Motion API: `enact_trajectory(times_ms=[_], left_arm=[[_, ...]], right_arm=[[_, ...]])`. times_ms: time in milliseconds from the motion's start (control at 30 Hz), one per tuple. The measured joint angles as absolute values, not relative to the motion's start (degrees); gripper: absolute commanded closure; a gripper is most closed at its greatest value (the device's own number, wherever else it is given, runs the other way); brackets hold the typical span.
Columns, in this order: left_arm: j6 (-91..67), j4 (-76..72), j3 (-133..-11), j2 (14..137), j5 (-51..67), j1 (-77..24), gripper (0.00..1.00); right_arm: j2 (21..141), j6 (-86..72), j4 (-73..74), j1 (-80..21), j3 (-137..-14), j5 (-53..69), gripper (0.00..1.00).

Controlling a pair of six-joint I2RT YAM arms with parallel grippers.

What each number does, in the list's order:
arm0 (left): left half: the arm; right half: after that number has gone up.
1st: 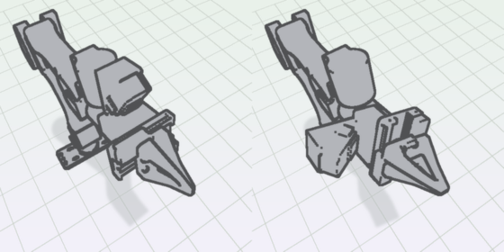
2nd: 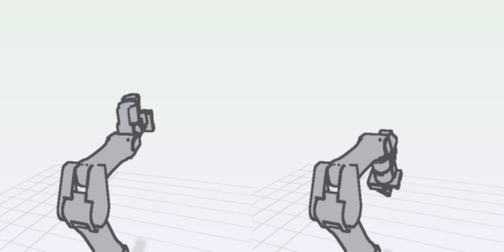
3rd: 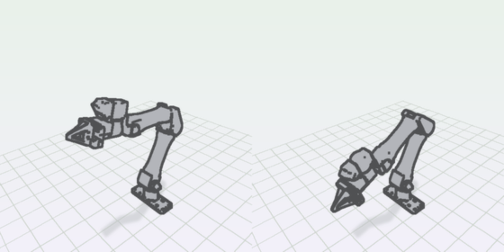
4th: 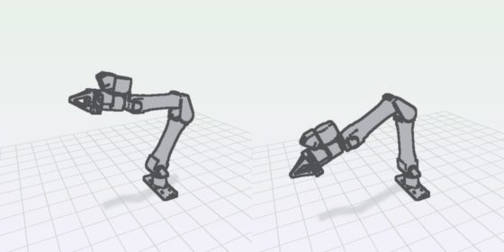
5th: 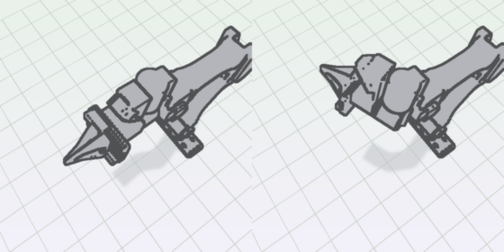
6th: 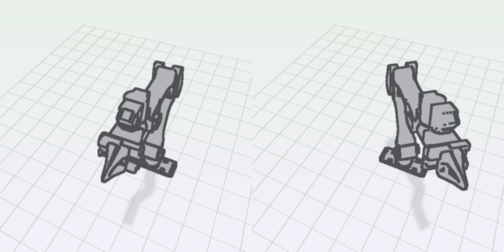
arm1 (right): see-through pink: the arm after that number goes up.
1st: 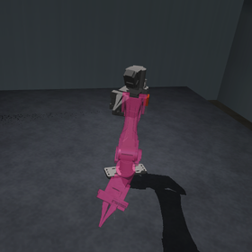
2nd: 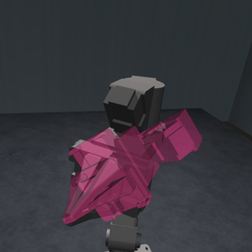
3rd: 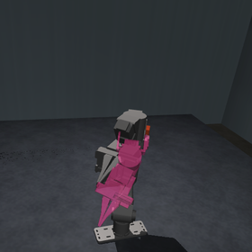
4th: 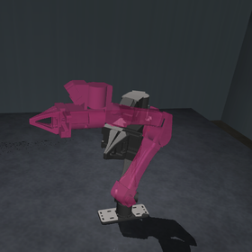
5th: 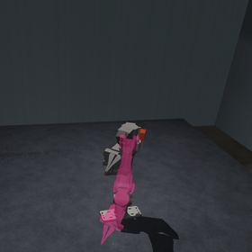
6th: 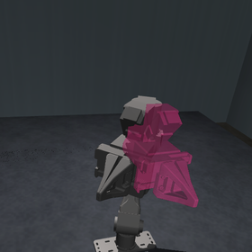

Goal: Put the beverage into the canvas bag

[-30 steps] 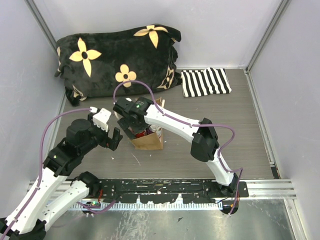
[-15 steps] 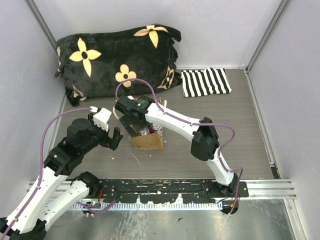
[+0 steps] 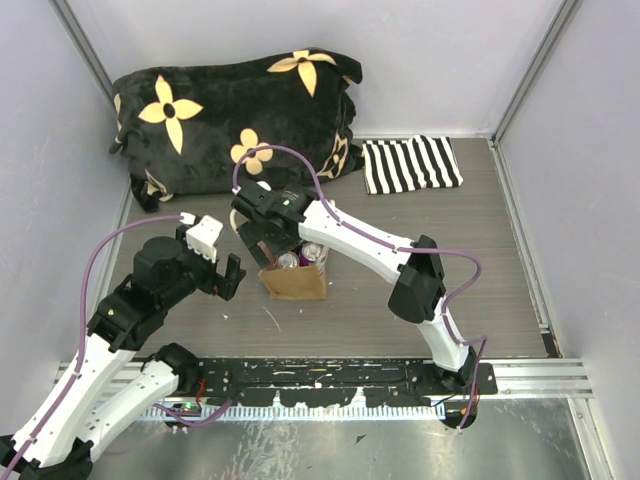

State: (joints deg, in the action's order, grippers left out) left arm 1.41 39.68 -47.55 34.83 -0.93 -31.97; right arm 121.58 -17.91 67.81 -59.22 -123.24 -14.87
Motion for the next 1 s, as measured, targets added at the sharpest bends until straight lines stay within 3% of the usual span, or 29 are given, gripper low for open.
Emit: enact_trajectory(times_ms=[333,1000], left_arm=[[1.4,39.6,-47.5,34.8,-0.8,-32.0,0.02],[1.5,38.5,-47.5,35.6,-0.5,-32.0,0.02]], right_arm=[[118.4,-19.6,68.2,-59.2,-118.9,-16.8,0.1],[117.3,-20.3,62.7,-58.8,-111.9,-17.3,0.12]])
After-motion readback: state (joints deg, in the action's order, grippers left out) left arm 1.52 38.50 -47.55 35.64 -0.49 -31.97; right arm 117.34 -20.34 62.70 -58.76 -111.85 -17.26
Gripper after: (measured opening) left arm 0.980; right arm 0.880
